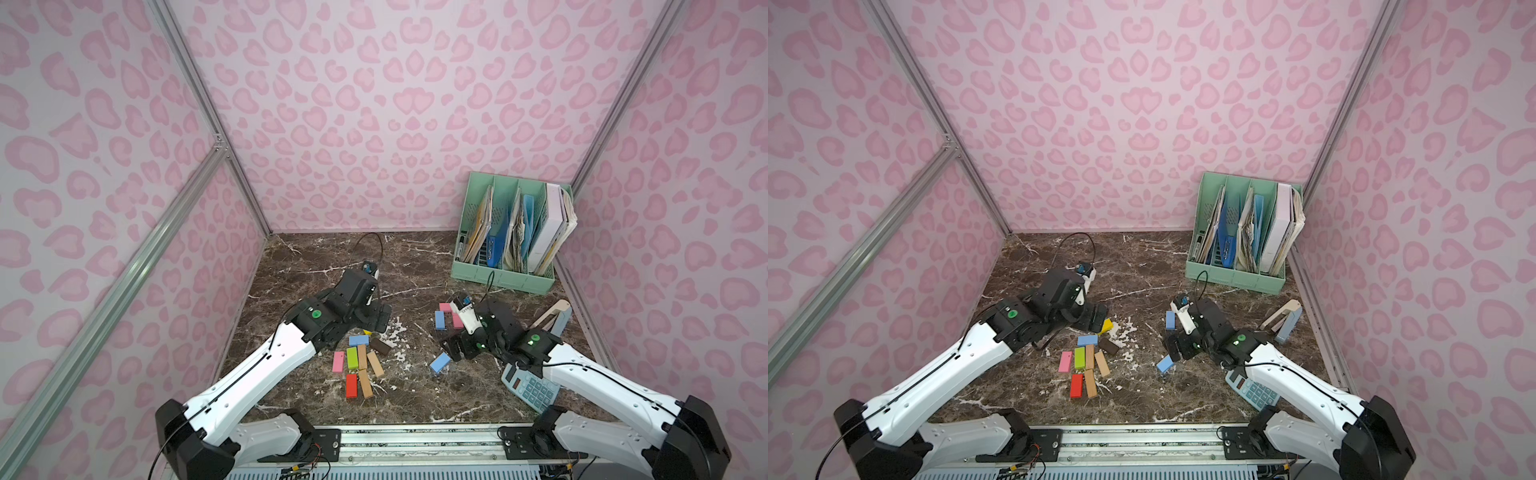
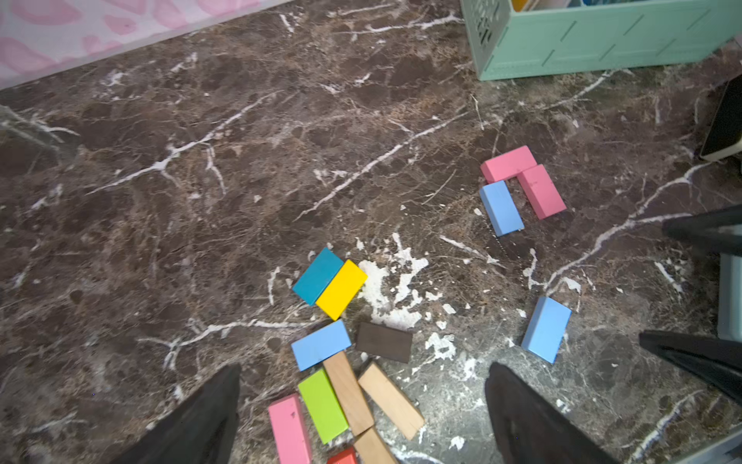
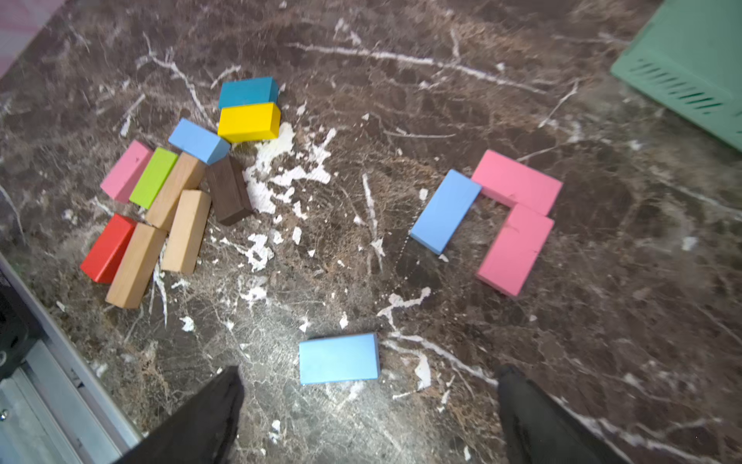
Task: Assemble the number 8 with building blocks
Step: Pick up the building block from the center of the board.
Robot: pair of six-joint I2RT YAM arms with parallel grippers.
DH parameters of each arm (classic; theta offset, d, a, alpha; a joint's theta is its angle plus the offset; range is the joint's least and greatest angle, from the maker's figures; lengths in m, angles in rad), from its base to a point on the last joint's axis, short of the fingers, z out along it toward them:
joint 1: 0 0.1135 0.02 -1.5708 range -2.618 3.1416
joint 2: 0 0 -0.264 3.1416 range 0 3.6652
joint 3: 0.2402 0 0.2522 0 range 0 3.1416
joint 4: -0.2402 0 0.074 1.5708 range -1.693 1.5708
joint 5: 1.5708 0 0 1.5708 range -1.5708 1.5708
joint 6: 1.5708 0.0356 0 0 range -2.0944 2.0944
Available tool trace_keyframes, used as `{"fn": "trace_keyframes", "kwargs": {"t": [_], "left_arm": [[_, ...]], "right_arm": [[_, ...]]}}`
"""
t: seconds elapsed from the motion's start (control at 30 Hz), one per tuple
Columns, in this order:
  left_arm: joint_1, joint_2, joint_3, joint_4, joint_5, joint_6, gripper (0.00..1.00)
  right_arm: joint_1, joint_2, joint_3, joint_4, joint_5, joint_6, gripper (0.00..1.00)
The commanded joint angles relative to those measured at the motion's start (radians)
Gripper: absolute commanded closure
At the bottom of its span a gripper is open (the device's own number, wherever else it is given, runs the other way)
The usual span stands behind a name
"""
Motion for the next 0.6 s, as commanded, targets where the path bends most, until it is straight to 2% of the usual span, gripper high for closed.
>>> {"fn": "trace_keyframes", "kwargs": {"t": [0.0,0.17,0.4,0.57], "left_arm": [[0.059,-0.050,-0.015,-0.024,0.063,0.067,0.01],[0.117,-0.075,-0.020,-0.058,0.077,0.133,0.02],[0.123,-0.127,-0.090,-0.006,0.068,0.181,0.02],[0.123,-0.181,-0.150,0.044,0.067,0.176,0.01]], "right_arm": [[0.038,0.070,0.033,-0.017,0.035,-0.037,0.00],[0.064,0.221,0.114,-0.121,0.036,-0.033,0.00],[0.125,0.381,0.138,-0.157,0.060,0.002,0.00],[0.151,0.424,0.155,-0.164,0.091,0.005,0.01]]}}
